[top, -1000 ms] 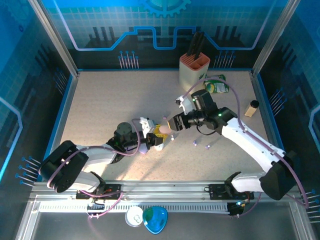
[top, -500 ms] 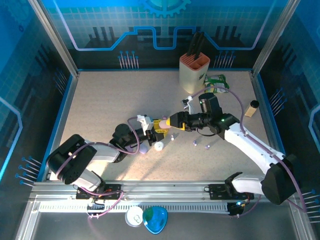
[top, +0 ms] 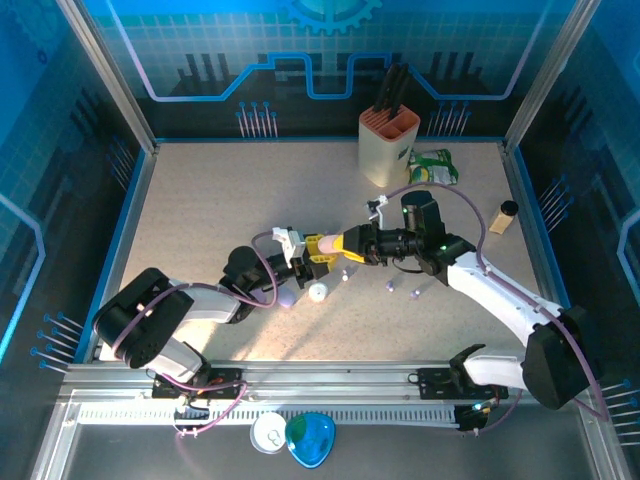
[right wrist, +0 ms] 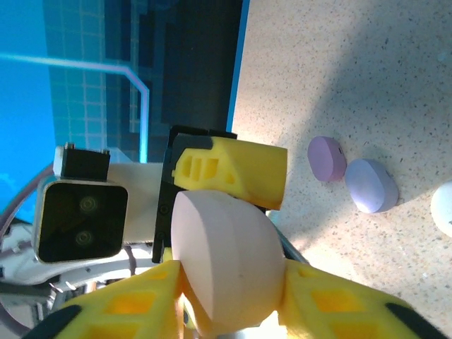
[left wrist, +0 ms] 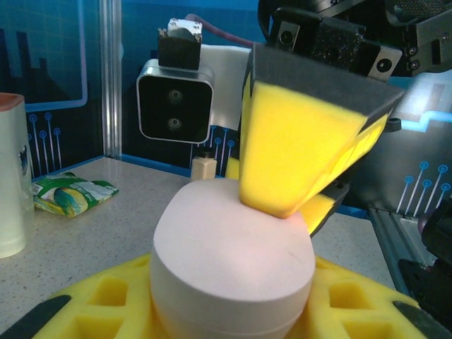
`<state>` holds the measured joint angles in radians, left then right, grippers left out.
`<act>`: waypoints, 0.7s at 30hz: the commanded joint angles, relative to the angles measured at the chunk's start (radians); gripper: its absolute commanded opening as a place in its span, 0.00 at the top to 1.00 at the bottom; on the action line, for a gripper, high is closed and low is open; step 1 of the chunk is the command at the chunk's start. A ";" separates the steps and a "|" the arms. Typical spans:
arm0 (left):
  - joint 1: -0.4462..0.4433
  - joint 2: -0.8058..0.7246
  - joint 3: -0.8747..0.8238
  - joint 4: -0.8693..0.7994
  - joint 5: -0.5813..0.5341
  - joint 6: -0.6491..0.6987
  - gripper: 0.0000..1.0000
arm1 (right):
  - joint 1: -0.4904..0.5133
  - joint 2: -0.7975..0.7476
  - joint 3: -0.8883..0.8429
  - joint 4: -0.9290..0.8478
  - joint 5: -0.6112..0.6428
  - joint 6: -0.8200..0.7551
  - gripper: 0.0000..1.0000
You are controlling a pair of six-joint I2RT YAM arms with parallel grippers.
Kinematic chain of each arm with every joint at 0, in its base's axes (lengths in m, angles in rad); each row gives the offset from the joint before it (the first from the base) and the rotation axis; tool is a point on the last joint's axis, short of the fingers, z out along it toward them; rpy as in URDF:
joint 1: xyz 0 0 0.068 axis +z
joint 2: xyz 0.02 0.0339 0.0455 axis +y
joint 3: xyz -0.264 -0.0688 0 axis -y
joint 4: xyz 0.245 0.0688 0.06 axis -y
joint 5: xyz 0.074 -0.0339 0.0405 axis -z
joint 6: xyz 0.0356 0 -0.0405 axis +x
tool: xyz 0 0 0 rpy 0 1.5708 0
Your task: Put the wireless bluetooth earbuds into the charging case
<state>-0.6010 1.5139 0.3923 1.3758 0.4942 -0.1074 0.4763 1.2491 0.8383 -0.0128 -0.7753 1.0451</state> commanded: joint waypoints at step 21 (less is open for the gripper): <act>0.011 -0.234 -0.014 -0.451 -0.090 0.086 0.01 | -0.255 0.069 -0.134 -0.028 0.222 -0.175 0.78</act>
<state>-0.5980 1.3502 0.3840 1.1088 0.4541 -0.0738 0.2569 1.2755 0.7082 -0.0158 -0.6159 0.9470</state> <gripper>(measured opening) 0.992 0.255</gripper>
